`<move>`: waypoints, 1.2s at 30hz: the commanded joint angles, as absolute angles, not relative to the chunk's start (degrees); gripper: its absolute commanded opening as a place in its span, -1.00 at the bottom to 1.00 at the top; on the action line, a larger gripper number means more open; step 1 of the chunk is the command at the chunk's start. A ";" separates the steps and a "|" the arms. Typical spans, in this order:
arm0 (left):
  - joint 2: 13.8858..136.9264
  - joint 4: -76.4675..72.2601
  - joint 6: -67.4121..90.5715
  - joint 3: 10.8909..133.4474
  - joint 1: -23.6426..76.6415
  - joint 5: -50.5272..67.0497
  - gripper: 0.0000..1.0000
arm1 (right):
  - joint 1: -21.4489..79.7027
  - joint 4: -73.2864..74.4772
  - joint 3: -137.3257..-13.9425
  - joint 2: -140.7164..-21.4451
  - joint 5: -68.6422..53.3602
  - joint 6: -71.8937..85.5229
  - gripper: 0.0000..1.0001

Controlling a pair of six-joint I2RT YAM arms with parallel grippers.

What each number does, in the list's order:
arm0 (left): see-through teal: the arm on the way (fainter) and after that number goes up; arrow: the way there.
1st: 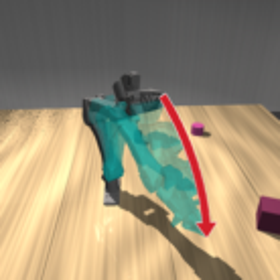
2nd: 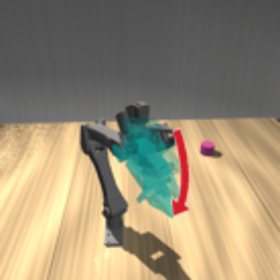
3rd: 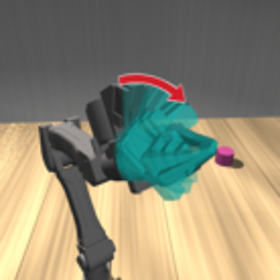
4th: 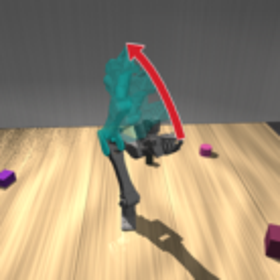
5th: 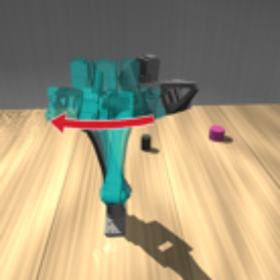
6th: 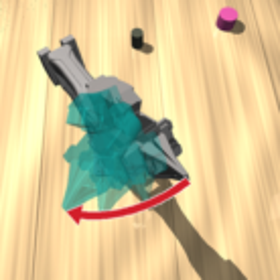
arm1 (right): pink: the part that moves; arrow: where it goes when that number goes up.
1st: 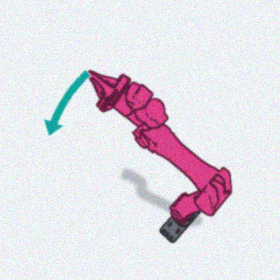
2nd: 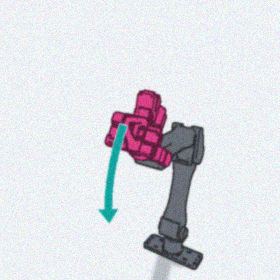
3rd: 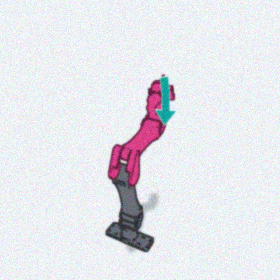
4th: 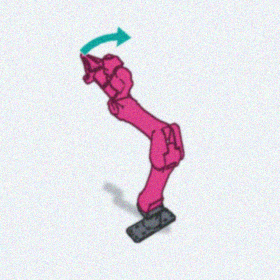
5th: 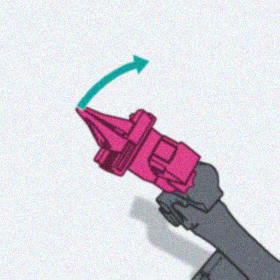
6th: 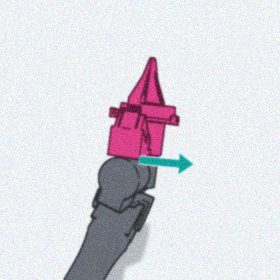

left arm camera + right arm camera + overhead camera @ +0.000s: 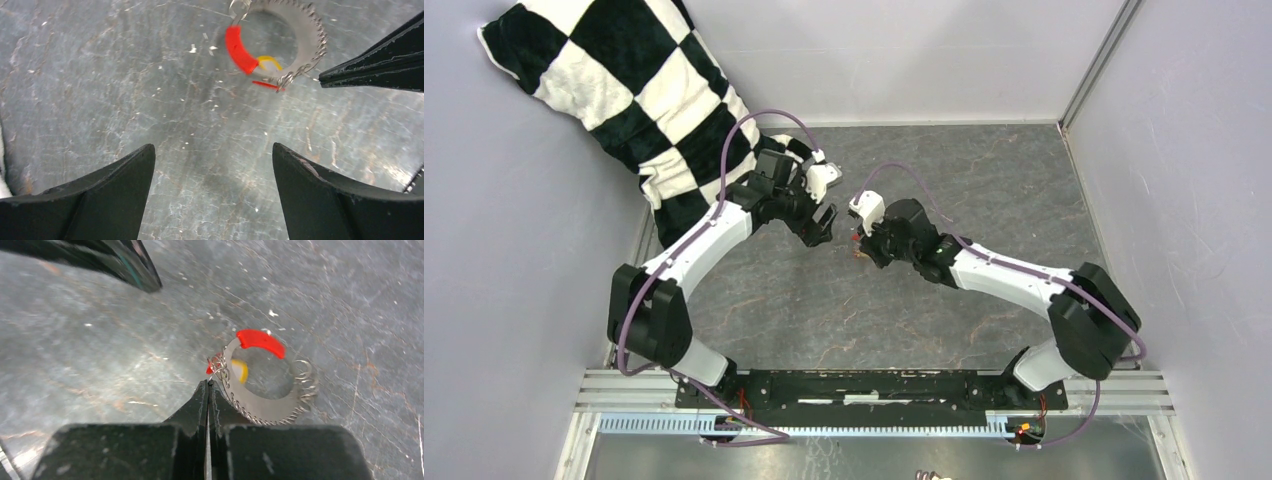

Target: Put the keys on the keyring

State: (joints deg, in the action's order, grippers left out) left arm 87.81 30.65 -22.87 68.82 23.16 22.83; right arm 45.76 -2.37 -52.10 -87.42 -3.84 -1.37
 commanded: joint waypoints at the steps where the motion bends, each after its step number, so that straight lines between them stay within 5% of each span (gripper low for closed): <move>1: 83.48 37.80 -29.78 70.92 23.77 30.63 0.85 | 45.12 1.73 -56.51 -81.74 -14.80 -0.94 -1.00; 10: 72.89 63.85 -47.35 84.21 23.88 43.16 0.79 | 44.22 0.49 -61.50 -75.45 -30.67 6.63 -1.00; 19: 61.00 58.45 -43.85 80.39 25.02 49.70 0.68 | 44.33 -2.48 -64.23 -71.31 -39.96 11.92 -0.99; 36: 63.02 59.36 -51.35 81.94 28.91 52.67 0.29 | 44.35 -1.41 -69.28 -71.24 -48.73 14.16 -0.99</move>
